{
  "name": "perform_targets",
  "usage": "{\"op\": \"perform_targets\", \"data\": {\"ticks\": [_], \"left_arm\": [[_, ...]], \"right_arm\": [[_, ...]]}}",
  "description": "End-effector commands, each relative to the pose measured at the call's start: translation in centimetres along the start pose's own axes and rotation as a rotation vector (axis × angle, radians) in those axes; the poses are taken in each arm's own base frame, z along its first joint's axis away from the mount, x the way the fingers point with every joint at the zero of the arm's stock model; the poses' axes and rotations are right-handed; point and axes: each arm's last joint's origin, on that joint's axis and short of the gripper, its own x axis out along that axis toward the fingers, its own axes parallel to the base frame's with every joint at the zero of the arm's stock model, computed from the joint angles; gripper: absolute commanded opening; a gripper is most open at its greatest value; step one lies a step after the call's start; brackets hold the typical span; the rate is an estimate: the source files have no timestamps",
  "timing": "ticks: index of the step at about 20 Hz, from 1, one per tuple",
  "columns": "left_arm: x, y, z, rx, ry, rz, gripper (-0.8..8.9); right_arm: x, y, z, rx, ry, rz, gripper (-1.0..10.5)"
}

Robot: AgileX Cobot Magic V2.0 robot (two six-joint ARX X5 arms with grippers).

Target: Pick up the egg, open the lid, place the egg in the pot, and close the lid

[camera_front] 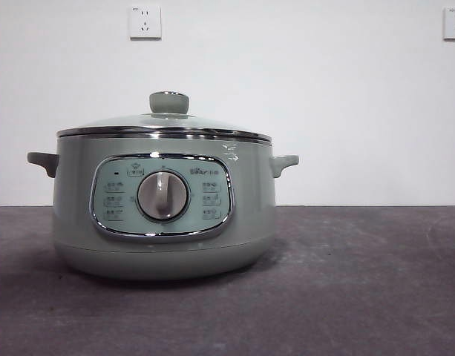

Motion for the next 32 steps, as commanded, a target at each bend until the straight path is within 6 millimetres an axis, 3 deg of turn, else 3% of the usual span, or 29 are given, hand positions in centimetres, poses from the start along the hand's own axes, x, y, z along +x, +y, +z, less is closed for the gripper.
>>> {"op": "perform_targets", "data": {"ticks": [1,16,19,22,26,29,32], "left_arm": [[0.2,0.1,-0.3,-0.008,0.016,0.003,-0.07],[0.3,0.1,-0.2,-0.003,0.015,0.008,-0.03],[-0.4,0.6,0.5,0.149,-0.096,0.125,-0.03],[-2.0,2.0,0.9,0.221,-0.352,0.3,-0.03],[-2.6,4.2,-2.7,0.241,-0.671,0.534,-0.03],[-1.0,5.8,-6.8,0.226,-0.779,0.707,-0.03],[1.4,7.2,-11.5,0.147,-0.758,0.835,-0.03]], "right_arm": [[0.1,0.0,-0.1,-0.007,0.017,0.002,0.0],[-0.2,0.1,-0.3,0.0,0.008,0.001,0.0],[-0.2,0.1,-0.3,0.0,0.007,0.001,0.0],[-0.2,0.1,-0.3,0.0,0.008,0.001,0.0],[-0.2,0.1,-0.3,0.0,0.008,0.0,0.0],[-0.2,0.1,-0.3,0.0,0.008,0.001,0.0],[-0.2,0.1,-0.3,0.0,0.008,0.0,0.0]]}}
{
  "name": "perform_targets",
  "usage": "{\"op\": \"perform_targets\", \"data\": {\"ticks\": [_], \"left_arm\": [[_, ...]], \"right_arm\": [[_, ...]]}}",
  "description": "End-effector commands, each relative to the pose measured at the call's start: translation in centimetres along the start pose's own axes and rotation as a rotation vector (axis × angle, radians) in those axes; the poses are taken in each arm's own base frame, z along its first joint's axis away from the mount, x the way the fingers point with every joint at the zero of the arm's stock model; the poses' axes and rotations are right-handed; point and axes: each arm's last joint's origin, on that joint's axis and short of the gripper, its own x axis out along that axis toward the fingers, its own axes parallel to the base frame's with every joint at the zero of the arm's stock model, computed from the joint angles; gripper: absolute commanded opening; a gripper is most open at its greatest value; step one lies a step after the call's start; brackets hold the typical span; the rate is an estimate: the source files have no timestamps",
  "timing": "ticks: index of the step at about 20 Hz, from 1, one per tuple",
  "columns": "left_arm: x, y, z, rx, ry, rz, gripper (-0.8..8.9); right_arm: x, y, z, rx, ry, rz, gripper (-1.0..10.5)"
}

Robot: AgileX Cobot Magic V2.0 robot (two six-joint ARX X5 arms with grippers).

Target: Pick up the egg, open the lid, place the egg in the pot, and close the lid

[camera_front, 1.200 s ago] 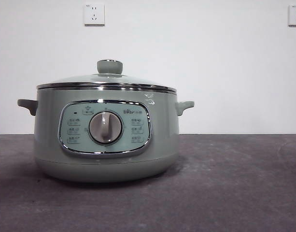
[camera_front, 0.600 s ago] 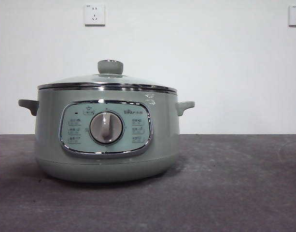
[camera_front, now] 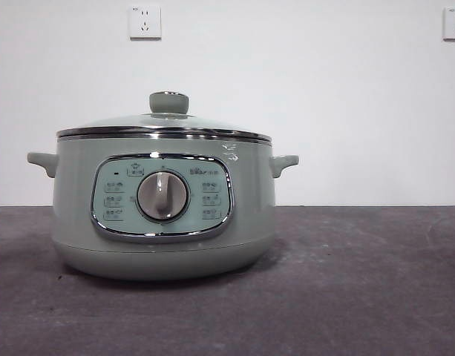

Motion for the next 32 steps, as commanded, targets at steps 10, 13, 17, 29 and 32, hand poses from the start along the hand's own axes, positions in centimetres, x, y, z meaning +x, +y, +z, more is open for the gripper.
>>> {"op": "perform_targets", "data": {"ticks": [10,13,17,29,32], "left_arm": [[-1.3,-1.3,-11.7,-0.062,0.174,0.053,-0.03],[-1.6,-1.4,-12.4,-0.078,0.242,0.047,-0.03],[-1.8,-1.5,-13.1,-0.154,0.313,0.025,-0.03],[-1.8,-1.5,-13.1,-0.16,0.311,0.025,-0.03],[-1.8,-1.5,-13.1,-0.16,0.311,0.025,-0.03]], "right_arm": [[-0.1,0.0,-0.2,0.004,0.013,0.001,0.0],[-0.2,0.1,-0.3,0.004,0.01,0.002,0.0],[-0.2,0.1,-0.3,0.003,0.008,0.001,0.0],[-0.2,0.1,-0.3,0.003,0.007,0.001,0.0],[-0.2,0.1,-0.3,0.003,0.007,0.001,0.0]]}}
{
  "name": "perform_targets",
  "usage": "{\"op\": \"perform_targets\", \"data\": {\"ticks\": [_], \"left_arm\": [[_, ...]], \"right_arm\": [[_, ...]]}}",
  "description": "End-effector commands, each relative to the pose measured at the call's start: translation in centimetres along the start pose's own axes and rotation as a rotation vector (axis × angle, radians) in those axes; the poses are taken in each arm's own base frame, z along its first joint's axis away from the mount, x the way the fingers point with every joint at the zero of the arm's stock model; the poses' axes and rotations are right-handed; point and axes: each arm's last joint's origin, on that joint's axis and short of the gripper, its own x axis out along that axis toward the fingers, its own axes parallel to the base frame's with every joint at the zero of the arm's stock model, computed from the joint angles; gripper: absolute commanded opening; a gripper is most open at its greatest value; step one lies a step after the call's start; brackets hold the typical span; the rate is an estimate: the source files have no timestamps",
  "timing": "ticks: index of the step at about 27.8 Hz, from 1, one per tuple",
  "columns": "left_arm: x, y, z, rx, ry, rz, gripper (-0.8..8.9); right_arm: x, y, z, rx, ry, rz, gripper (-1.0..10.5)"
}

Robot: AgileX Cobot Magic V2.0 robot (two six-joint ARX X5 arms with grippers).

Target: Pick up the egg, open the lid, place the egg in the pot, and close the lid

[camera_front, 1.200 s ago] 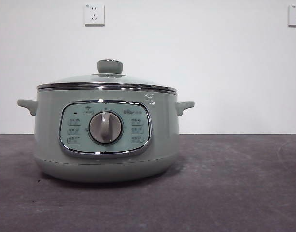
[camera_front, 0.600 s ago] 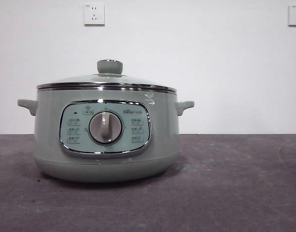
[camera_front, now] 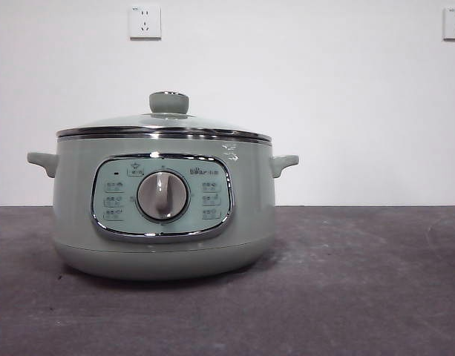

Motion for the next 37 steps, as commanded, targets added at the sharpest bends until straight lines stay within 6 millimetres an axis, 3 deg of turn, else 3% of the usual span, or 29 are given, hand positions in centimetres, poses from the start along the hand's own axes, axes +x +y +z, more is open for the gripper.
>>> {"op": "perform_targets", "data": {"ticks": [1,4,7,9,11,13,15,26,32,37], "left_arm": [[0.1,0.0,-0.4,-0.007,0.01,0.003,-0.03],[0.1,0.0,-0.4,-0.007,0.01,0.003,-0.03],[0.1,0.0,-0.4,-0.007,0.009,0.003,-0.03],[0.1,0.0,-0.4,-0.007,0.009,0.003,-0.03],[0.1,0.0,-0.4,-0.007,0.009,0.003,-0.03],[0.1,0.0,-0.4,-0.007,0.009,0.003,-0.03],[0.1,0.0,-0.4,-0.007,0.009,0.003,-0.03],[0.1,0.0,-0.4,-0.007,0.009,0.003,-0.03],[0.1,0.0,-0.4,-0.007,0.009,0.003,-0.03],[0.1,0.0,-0.4,-0.007,0.009,0.003,-0.03]], "right_arm": [[0.0,0.0,-0.2,0.005,0.014,0.002,0.0],[-1.9,-0.2,-1.1,-0.033,-0.062,-0.055,0.0],[-4.9,-0.6,-2.4,-0.018,-0.307,-0.141,0.0],[-6.2,-0.6,-4.3,0.01,-0.439,-0.222,0.0],[-6.3,-0.7,-6.5,0.018,-0.534,-0.384,0.0],[-5.1,-1.0,-8.6,-0.01,-0.638,-0.504,0.0],[-2.7,-1.8,-10.7,-0.035,-0.729,-0.559,0.0],[8.1,-5.8,-18.4,0.021,-0.802,-0.546,0.0],[11.5,-7.0,-21.1,0.098,-0.825,-0.574,0.0],[13.1,-7.6,-22.4,0.136,-0.808,-0.592,0.0]]}}
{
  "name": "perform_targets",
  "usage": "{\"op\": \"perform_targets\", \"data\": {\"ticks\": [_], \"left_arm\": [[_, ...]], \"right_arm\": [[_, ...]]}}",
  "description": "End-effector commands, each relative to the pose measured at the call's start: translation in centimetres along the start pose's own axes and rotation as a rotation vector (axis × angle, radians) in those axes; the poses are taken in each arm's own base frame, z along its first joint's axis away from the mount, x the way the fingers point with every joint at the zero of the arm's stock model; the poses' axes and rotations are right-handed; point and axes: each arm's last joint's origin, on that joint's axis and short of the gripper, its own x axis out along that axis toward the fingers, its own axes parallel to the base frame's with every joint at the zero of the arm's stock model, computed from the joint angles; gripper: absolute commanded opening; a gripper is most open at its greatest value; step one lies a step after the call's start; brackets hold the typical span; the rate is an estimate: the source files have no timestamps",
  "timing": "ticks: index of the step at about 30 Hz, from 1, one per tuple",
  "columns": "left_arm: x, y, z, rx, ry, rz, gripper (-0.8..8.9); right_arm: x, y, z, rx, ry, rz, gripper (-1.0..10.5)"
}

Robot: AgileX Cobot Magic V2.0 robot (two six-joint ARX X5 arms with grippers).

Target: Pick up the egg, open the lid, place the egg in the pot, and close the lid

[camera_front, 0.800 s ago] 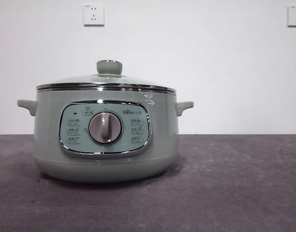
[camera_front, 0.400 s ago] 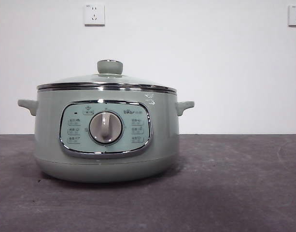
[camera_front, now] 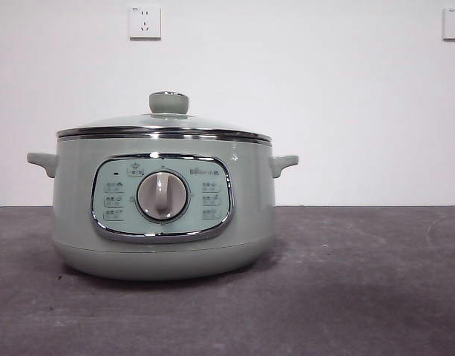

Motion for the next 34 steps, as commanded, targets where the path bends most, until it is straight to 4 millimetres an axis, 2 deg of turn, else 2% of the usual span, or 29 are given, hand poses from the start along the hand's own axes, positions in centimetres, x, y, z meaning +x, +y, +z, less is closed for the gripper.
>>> {"op": "perform_targets", "data": {"ticks": [1,7,12,17,34], "left_arm": [[0.1,0.0,-0.4,-0.007,0.01,0.003,-0.03],[0.1,0.0,-0.4,-0.007,0.01,0.003,-0.03],[0.1,0.0,-0.4,-0.007,0.01,0.003,-0.03],[0.1,0.0,-0.4,-0.007,0.009,0.003,-0.03],[0.1,0.0,-0.4,-0.007,0.009,0.003,-0.03]], "right_arm": [[0.2,-0.1,-1.0,0.027,0.01,-0.028,0.0],[0.6,-0.4,-2.8,0.086,0.055,-0.087,0.0],[0.6,-0.4,-3.5,0.103,0.112,-0.088,0.0],[0.6,-0.3,-3.5,0.185,0.109,-0.087,0.0],[0.6,-0.4,-3.5,0.181,0.11,-0.092,0.0]]}}
